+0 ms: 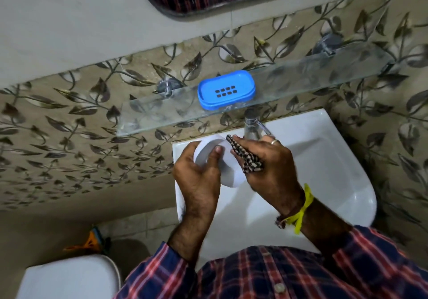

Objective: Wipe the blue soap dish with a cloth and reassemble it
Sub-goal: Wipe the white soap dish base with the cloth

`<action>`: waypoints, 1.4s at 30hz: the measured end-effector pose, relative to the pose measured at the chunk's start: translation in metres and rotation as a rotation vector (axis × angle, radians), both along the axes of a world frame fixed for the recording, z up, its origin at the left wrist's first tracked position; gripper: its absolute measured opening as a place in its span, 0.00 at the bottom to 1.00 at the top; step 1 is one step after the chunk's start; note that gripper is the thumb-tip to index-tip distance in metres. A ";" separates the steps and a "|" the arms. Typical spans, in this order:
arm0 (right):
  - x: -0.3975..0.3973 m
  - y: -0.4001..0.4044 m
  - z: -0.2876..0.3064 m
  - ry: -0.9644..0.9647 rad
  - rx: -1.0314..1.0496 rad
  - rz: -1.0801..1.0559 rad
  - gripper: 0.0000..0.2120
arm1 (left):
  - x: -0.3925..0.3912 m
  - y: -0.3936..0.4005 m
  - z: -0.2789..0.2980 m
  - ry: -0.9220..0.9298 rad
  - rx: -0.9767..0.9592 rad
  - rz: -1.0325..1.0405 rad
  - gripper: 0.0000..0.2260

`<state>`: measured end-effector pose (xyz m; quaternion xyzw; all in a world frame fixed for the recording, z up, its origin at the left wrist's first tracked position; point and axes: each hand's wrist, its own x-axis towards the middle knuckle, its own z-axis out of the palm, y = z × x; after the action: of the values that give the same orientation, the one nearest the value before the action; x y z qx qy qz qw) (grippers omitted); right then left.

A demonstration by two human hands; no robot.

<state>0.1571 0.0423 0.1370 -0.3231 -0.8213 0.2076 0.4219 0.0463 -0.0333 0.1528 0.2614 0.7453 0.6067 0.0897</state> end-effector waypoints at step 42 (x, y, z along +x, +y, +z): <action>-0.005 0.012 0.003 0.039 -0.152 0.239 0.24 | -0.019 0.006 -0.060 -1.311 0.125 -0.612 0.29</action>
<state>0.1520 0.0542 0.1400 -0.2502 -0.8275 0.3241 0.3843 0.0268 -0.0271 0.0930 0.0454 0.3954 0.6280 0.6687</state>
